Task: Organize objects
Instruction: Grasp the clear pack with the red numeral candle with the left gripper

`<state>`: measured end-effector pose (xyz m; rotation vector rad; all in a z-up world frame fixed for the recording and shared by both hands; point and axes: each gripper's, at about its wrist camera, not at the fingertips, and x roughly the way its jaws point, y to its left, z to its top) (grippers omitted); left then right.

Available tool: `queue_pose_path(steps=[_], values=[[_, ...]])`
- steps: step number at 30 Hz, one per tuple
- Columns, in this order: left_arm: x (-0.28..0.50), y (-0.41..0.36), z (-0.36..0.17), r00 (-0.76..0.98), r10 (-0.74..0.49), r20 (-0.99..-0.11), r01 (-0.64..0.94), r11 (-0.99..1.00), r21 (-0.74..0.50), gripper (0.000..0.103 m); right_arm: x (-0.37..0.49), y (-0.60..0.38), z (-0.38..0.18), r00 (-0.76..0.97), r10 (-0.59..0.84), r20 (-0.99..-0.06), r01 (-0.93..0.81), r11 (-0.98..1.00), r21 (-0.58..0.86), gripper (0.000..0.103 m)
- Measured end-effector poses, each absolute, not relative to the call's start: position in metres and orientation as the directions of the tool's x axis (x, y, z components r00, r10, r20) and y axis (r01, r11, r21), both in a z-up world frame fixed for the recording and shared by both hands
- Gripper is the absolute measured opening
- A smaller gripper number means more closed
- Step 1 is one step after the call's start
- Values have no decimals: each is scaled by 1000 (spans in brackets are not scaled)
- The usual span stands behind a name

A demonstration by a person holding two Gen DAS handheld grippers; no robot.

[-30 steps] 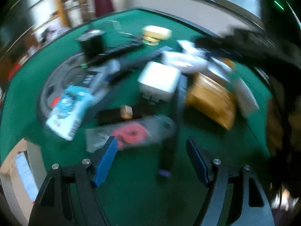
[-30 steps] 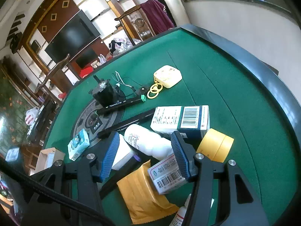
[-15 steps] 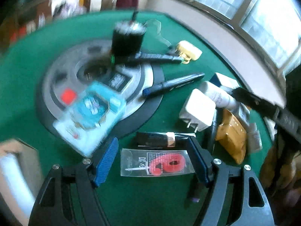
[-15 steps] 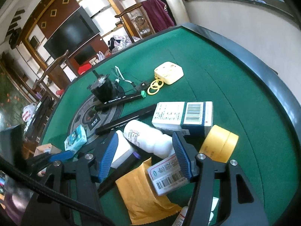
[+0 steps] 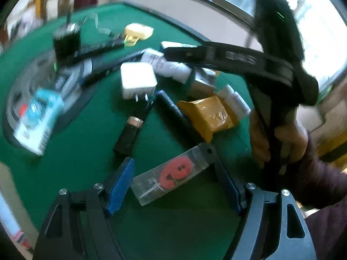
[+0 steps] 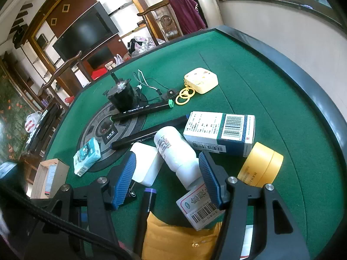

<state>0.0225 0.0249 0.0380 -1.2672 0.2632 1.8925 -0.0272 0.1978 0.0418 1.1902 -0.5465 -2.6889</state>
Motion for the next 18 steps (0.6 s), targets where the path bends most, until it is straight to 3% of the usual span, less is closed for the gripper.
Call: queue_pose_path(steps=[8,13,18], values=[[60,71,13,-253,324,-911,-843,-536,44,70,-27,201,42,-679,-283,-677,-18,-916,401,59],[67,67,20,-275,325,-905,-808,-589,34,24,-27,205,42,-681,-291,-671,-24,-908,418,59],[67,44,24,-347,312,-884,-704,-710,26,23,-27,205,43,-686,-284,-670,-27,-910,414,59]])
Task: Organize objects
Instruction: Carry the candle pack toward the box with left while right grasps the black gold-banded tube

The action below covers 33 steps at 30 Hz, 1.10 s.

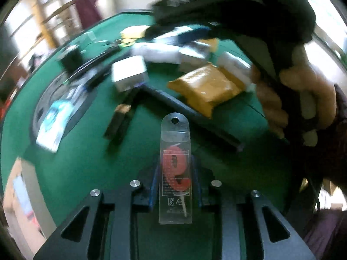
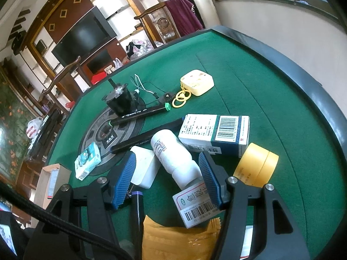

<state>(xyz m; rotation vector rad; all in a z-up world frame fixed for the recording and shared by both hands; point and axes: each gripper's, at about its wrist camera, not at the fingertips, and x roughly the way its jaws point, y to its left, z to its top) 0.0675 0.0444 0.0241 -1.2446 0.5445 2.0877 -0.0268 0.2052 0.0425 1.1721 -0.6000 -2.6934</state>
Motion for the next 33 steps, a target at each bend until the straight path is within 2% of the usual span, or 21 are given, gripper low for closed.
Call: queue_pose_path(steps=[5,9,14,17,25,33], values=[[73,-1,45,-401,381,-833,-583,-807,-89,23,-24,200,50,-693,-332,-640,44,-905,422,59],[85,-39,65,-459,455,-763,-514,-837,-190,23,-14,188,56,-644,-424,-637,136,-883,450,59],[85,-60,69,-508,493,-706,-469,-846,-254,23,-2,134,57,-542,-412,-732,287,-910,300,59],[97,-81,71,-529,506,-682,-435,-851,-294,23,-4,107,48,-501,-379,-778,315,-917,243,59],[109,-130,70,-580,499,-643,-360,-866,-347,23,-26,74,25,-392,-334,-857,194,-941,278,59],[112,-170,63,-613,499,-613,-299,-864,-404,24,-55,72,19,-415,-264,-871,-14,-955,296,59]])
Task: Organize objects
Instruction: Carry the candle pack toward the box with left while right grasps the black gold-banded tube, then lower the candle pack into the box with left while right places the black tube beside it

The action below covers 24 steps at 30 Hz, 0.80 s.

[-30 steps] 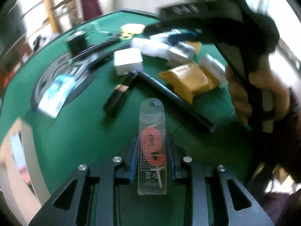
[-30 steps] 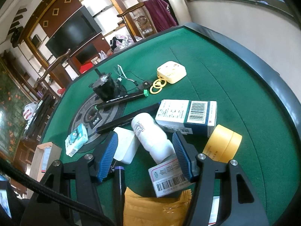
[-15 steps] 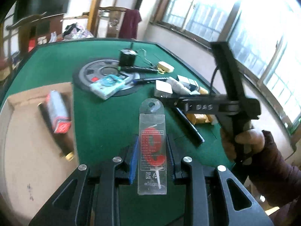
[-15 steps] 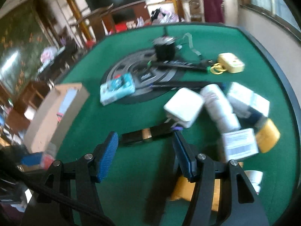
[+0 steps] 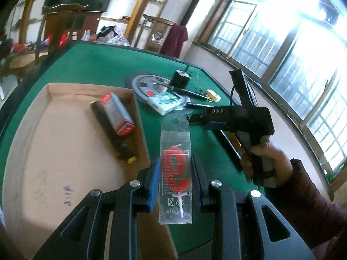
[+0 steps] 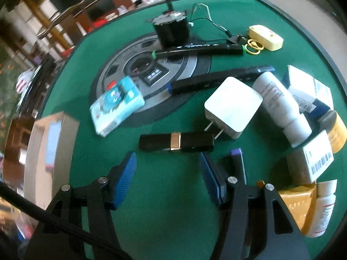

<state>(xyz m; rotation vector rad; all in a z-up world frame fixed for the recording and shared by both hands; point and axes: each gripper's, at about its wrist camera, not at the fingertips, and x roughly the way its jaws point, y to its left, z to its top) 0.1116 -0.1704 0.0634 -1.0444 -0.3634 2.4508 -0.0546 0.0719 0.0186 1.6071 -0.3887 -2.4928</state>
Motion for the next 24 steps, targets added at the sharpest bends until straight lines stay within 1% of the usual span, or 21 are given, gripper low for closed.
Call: queue_pose_path(steps=[2,4,6,9,10,12,14,17,22,23,24], values=[[115,-180,64,-622,498,-605,-292,-864,-411,24,-59,79,20,-410,-322,-853,-68,-922,381,59],[119,-189,66,-634,497,-593,-293,-864,-411,24,-60,82,29,-437,-315,-843,-77,-920,384,59],[123,-198,69,-644,501,-579,-296,-860,-415,24,-60,77,47,-494,-253,-831,1,-957,291,59],[125,-210,67,-647,508,-569,-291,-854,-432,24,-66,60,59,-524,-233,-819,166,-971,170,59],[125,-213,66,-647,510,-567,-287,-852,-439,24,-70,54,57,-511,-234,-827,221,-966,137,59],[124,-217,63,-646,512,-566,-277,-849,-451,24,-79,49,48,-447,-275,-851,293,-944,151,59],[125,-220,61,-647,507,-569,-265,-850,-456,24,-89,48,33,-369,-311,-876,315,-928,197,59],[126,-222,60,-648,501,-573,-259,-853,-453,24,-93,48,18,-308,-299,-903,314,-928,200,59],[121,-227,58,-644,492,-586,-238,-856,-458,24,-71,47,17,-318,-300,-899,354,-918,180,59],[120,-227,57,-644,491,-587,-234,-857,-459,24,-67,46,17,-332,-276,-902,354,-923,152,56],[120,-227,58,-644,488,-590,-231,-858,-458,24,-62,44,17,-354,-234,-905,354,-930,102,47]])
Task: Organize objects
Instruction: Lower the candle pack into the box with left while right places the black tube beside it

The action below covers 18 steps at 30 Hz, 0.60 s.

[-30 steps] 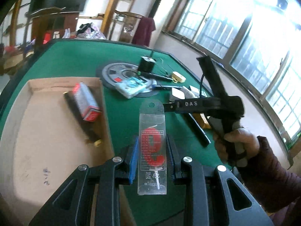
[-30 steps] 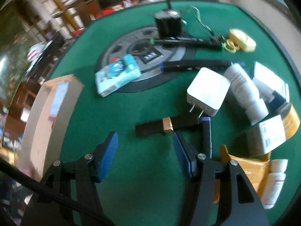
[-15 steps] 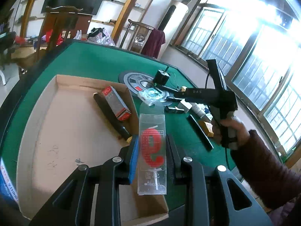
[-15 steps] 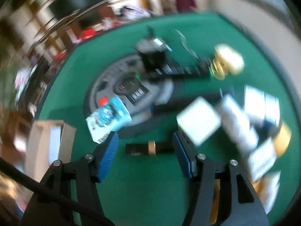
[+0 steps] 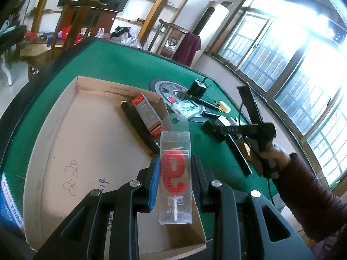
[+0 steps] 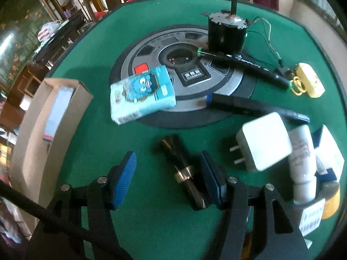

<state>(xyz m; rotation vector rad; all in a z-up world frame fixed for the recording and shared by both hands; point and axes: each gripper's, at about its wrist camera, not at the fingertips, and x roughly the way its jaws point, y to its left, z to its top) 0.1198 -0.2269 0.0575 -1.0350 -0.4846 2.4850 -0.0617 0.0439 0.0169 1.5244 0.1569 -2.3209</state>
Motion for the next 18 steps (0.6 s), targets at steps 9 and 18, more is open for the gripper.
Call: queue_pose_path(steps=[9,18], values=[[113,-237,67,-665,395,-634,-151,-902,-404,24,-41,61,23,-426,-254,-868,294,-947,132,19],[61,-267,76,-648,305,-698,-43,-930,-366,24,-26,18,74,-359,-569,-740,385,-812,438,19]])
